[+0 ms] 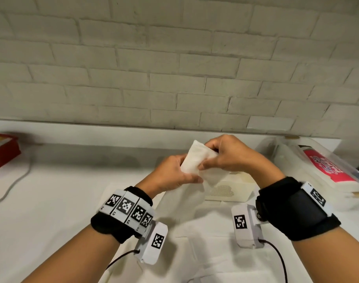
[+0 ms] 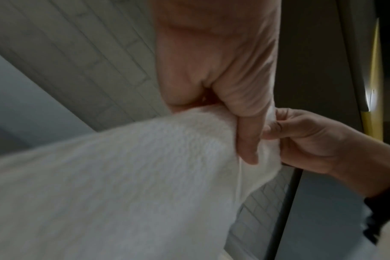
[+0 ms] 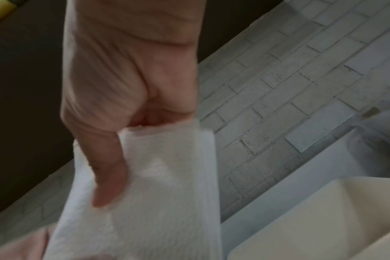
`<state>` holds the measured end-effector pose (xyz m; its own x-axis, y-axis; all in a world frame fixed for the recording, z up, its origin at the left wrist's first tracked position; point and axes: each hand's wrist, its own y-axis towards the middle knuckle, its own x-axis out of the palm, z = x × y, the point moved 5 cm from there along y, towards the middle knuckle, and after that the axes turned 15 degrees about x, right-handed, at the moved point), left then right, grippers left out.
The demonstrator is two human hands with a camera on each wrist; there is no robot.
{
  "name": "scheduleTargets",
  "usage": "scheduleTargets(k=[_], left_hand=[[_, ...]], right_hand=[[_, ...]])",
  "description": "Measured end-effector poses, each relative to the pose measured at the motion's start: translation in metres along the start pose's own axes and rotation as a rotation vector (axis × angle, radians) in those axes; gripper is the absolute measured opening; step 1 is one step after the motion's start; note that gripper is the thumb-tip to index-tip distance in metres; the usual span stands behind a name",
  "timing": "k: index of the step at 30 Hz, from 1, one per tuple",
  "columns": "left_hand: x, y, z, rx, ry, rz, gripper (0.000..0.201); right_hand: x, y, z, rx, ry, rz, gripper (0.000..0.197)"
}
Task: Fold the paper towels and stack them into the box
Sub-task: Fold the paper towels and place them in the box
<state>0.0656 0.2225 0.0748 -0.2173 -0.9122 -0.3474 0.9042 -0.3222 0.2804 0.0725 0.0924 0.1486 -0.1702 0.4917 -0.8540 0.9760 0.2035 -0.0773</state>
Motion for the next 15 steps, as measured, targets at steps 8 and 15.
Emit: scheduleTargets(k=[8, 15], left_hand=[[-0.011, -0.023, -0.026, -0.088, 0.230, -0.002, 0.030], [-0.031, -0.039, -0.060, -0.166, 0.054, 0.073, 0.022]], right_hand=[[-0.016, -0.004, 0.014, 0.008, -0.078, 0.211, 0.014], [-0.039, -0.001, 0.056, 0.113, 0.031, 0.273, 0.023]])
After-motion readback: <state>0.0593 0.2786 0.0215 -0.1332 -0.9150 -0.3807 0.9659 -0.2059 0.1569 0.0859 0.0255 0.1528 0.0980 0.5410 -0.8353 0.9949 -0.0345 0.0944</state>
